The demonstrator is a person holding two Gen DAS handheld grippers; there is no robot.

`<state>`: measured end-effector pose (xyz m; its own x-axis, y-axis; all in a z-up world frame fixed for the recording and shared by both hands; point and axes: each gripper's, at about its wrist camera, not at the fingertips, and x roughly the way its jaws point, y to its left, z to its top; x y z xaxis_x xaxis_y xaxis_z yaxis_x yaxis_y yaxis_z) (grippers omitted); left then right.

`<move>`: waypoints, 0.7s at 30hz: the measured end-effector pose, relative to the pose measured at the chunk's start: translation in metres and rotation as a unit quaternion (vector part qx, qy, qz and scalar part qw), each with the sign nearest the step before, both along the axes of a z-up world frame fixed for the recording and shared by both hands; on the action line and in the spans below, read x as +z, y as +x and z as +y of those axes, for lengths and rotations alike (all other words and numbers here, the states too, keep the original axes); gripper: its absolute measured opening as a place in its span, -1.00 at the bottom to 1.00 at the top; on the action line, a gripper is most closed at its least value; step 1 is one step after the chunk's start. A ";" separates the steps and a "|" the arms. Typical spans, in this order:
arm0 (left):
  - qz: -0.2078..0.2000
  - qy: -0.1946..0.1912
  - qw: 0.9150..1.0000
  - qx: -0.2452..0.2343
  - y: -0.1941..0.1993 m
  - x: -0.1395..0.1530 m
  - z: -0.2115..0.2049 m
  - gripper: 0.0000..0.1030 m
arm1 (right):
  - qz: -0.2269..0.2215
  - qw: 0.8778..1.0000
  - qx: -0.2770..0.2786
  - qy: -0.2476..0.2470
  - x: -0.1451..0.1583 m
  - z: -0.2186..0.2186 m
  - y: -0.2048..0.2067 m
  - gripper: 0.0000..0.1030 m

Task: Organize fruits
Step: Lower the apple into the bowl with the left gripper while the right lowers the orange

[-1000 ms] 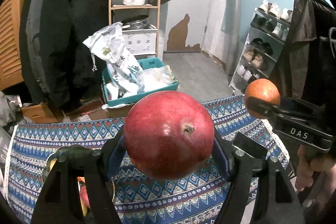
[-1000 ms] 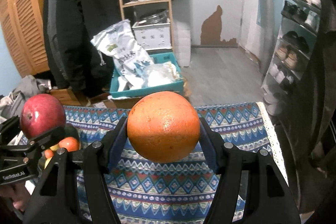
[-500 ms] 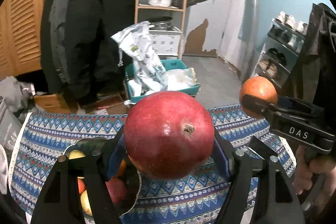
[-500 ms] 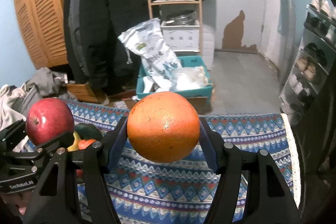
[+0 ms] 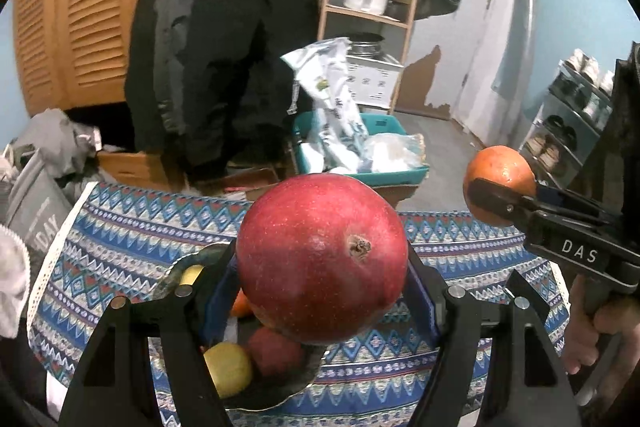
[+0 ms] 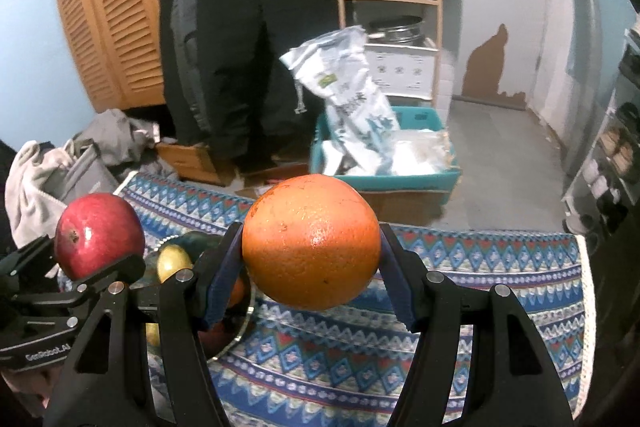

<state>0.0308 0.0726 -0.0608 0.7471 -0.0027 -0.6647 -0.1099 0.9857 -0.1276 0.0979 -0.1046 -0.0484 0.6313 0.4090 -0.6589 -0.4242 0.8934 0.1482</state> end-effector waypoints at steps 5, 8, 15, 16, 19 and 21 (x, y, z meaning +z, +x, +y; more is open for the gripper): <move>0.008 -0.003 1.000 0.019 -0.002 -0.007 0.021 0.45 | 0.007 1.000 0.018 0.003 -0.002 0.027 0.003 0.26; 0.017 -0.005 0.999 0.032 -0.004 -0.014 0.034 0.45 | 0.013 0.999 0.030 0.006 -0.004 0.043 0.006 0.26; 0.042 -0.014 0.997 0.058 -0.007 -0.040 0.065 0.45 | 0.030 0.998 0.051 0.002 -0.017 0.076 0.014 0.26; 0.046 -0.014 0.997 0.060 -0.007 -0.044 0.068 0.45 | 0.034 0.998 0.054 0.000 -0.021 0.081 0.015 0.26; 0.059 -0.017 0.996 0.068 -0.007 -0.057 0.078 0.45 | 0.043 0.997 0.061 -0.003 -0.031 0.093 0.018 0.26; 0.069 -0.021 0.995 0.073 -0.005 -0.065 0.083 0.45 | 0.048 0.997 0.067 -0.005 -0.037 0.101 0.019 0.26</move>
<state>0.0253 0.1557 -0.1255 0.6435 0.0692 -0.7623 -0.2702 0.9523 -0.1416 0.1170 -0.0038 -0.0853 0.5050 0.4787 -0.7182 -0.5239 0.8313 0.1857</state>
